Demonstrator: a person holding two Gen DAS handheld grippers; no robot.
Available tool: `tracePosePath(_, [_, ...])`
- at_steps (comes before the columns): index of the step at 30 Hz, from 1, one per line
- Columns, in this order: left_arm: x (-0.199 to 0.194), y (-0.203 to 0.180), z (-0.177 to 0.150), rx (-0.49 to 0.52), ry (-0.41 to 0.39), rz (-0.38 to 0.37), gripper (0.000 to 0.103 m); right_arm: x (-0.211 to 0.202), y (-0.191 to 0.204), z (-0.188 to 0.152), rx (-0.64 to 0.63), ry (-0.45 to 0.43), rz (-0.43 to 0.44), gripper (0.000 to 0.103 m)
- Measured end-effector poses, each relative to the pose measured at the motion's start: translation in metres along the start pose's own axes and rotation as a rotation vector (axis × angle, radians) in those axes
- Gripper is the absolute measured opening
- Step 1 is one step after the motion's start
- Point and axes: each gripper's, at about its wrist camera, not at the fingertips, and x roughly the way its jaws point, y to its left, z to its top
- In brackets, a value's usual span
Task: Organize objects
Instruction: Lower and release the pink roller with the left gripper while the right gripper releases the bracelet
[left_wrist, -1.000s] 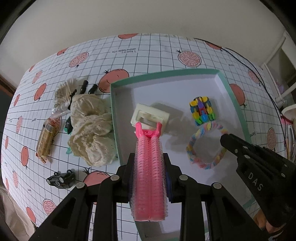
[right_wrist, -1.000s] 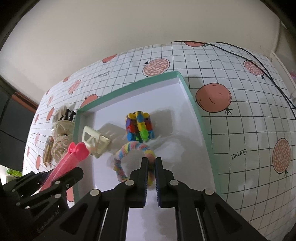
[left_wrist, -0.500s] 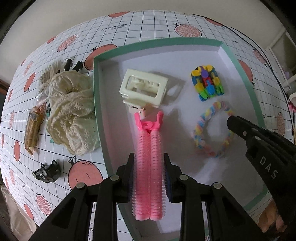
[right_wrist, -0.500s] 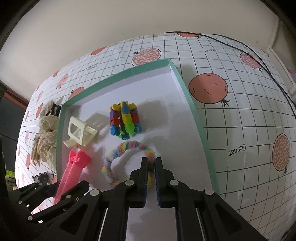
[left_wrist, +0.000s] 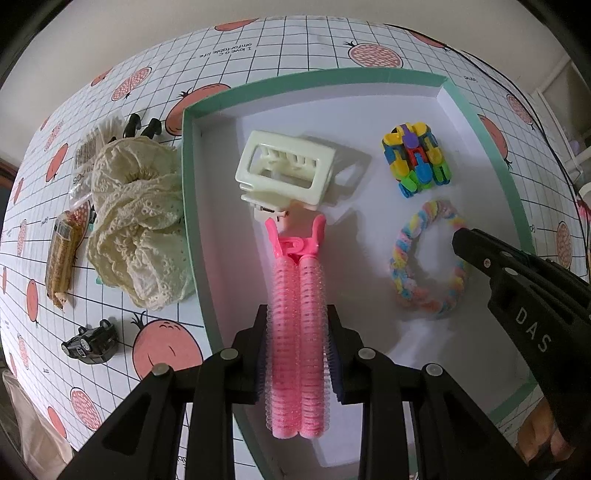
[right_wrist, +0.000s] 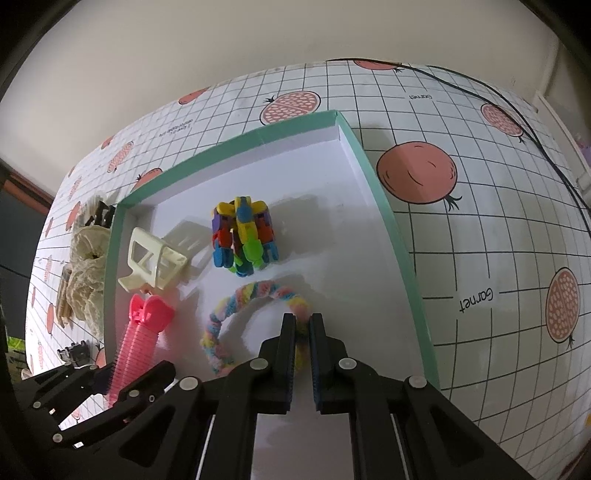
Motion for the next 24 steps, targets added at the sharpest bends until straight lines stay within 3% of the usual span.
tracePosePath(12, [-0.007, -0.003, -0.002, 0.014, -0.002, -0.009, 0.033, 0.0, 0.004, -0.001, -0.014, -0.007, -0.016, 0.012])
tracePosePath(18, [-0.019, -0.004, -0.002, 0.05, -0.037, -0.028, 0.041, -0.001, 0.007, -0.001, -0.025, -0.013, -0.022, 0.012])
tracePosePath(24, [-0.036, -0.001, -0.002, -0.018, -0.111, -0.028, 0.041, -0.012, 0.013, 0.001, -0.045, -0.05, -0.02, 0.027])
